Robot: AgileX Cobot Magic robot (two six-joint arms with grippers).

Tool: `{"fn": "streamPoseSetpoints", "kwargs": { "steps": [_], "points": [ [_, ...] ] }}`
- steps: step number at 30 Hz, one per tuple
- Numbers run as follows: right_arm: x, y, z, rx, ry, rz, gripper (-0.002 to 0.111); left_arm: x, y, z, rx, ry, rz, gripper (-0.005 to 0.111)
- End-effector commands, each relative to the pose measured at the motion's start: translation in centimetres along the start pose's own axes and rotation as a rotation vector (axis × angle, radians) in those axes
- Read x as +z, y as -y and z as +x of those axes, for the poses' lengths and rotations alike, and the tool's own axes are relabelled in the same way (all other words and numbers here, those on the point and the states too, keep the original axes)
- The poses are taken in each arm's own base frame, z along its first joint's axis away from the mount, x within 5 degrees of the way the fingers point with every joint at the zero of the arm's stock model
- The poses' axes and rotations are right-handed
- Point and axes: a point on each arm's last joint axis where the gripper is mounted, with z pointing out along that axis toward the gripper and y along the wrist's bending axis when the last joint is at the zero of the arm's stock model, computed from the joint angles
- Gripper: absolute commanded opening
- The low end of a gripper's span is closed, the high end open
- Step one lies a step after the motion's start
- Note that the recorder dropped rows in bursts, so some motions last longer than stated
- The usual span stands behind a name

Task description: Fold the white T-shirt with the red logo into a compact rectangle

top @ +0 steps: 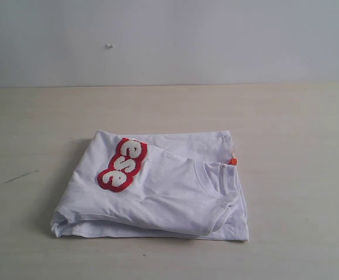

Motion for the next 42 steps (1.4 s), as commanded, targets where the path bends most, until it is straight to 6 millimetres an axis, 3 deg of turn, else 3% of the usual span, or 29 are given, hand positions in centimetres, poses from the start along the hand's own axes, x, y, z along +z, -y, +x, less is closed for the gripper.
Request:
{"fn": "streamPoseSetpoints", "kwargs": {
  "steps": [1, 33, 42],
  "points": [
    [-0.1, 0.0, -0.2, -0.021, 0.007, 0.005, 0.000, 0.0, 0.0, 0.2, 0.005, -0.009, 0.003, 0.000],
    [-0.1, 0.0, -0.2, -0.023, 0.012, 0.008, 0.000, 0.0, 0.0, 0.2, 0.005, -0.012, 0.003, 0.000],
    [0.2, 0.9, 1.3, -0.239, -0.052, 0.075, 0.000, 0.0, 0.0, 0.2, 0.005, -0.012, 0.003, 0.000]
  ]
}}
